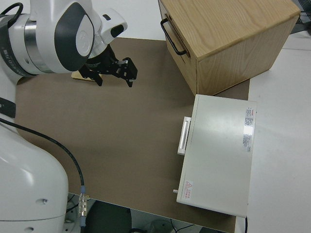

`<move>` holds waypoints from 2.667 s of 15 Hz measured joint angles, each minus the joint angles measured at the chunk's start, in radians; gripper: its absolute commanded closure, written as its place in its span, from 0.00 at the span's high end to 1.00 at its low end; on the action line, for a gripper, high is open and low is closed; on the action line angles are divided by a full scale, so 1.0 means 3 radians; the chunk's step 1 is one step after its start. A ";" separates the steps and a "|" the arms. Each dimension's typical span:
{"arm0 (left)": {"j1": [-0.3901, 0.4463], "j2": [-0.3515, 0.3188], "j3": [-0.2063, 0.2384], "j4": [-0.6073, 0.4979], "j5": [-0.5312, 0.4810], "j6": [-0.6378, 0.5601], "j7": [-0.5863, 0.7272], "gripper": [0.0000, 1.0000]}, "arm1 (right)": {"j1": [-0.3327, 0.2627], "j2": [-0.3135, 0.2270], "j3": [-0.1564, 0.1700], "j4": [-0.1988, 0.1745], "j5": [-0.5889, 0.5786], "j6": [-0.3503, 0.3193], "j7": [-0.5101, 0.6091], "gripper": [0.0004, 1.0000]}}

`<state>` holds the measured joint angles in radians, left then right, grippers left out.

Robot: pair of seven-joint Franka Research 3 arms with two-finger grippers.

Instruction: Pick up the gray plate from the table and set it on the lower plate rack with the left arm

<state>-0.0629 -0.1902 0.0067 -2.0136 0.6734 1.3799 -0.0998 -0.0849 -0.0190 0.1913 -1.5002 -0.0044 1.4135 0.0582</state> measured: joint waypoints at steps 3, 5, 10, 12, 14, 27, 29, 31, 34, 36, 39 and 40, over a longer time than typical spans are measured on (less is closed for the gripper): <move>-0.0026 0.0131 -0.0041 -0.0036 0.0122 -0.0064 -0.0241 0.00 | 0.0000 0.0000 0.0000 0.0000 0.0000 0.0000 0.0000 0.99; -0.0032 0.0227 -0.0062 -0.0056 0.0183 -0.0075 -0.0425 0.00 | 0.0000 0.0000 0.0000 0.0000 0.0000 0.0000 0.0000 0.99; -0.0047 0.0454 -0.0118 -0.0150 0.0352 -0.0079 -0.0876 0.00 | 0.0000 0.0000 0.0000 0.0000 0.0000 0.0000 0.0000 0.99; -0.0051 0.0543 -0.0134 -0.0164 0.0426 -0.0081 -0.0991 0.00 | 0.0000 0.0000 0.0000 0.0000 0.0000 0.0000 0.0000 0.99; -0.0067 0.0627 -0.0139 -0.0164 0.0473 -0.0088 -0.1071 0.00 | 0.0000 0.0000 0.0000 0.0000 0.0000 0.0000 0.0000 0.99; -0.0192 0.0967 -0.0197 -0.0164 0.0501 -0.0135 -0.1605 0.00 | 0.0000 0.0000 0.0000 0.0000 0.0000 0.0000 0.0000 0.99; -0.0197 0.0986 -0.0196 -0.0164 0.0506 -0.0136 -0.1621 0.40 | 0.0000 0.0000 0.0000 0.0000 0.0000 0.0000 0.0000 0.99; -0.0197 0.0999 -0.0194 -0.0163 0.0515 -0.0137 -0.1625 0.94 | 0.0000 0.0000 0.0000 0.0000 0.0000 0.0000 0.0000 0.99; -0.0197 0.1024 -0.0190 -0.0163 0.0518 -0.0138 -0.1627 0.99 | 0.0000 0.0000 0.0000 0.0000 0.0000 0.0000 0.0000 0.99; -0.0197 0.1038 -0.0190 -0.0162 0.0518 -0.0138 -0.1632 0.99 | 0.0000 0.0000 0.0000 0.0000 0.0000 0.0000 0.0000 0.99; -0.0197 0.1038 -0.0189 -0.0147 0.0524 -0.0151 -0.1634 0.99 | 0.0000 0.0000 0.0000 0.0000 0.0000 0.0000 0.0000 0.99; -0.0197 0.1038 -0.0190 -0.0118 0.0527 -0.0161 -0.1634 0.99 | 0.0000 0.0000 0.0000 0.0000 0.0000 0.0000 0.0000 0.99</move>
<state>-0.1220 0.1212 -0.0502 -2.0491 0.8315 1.3317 -0.5901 -0.0849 -0.0190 0.1913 -1.5002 -0.0044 1.4135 0.0582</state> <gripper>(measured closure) 0.101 0.009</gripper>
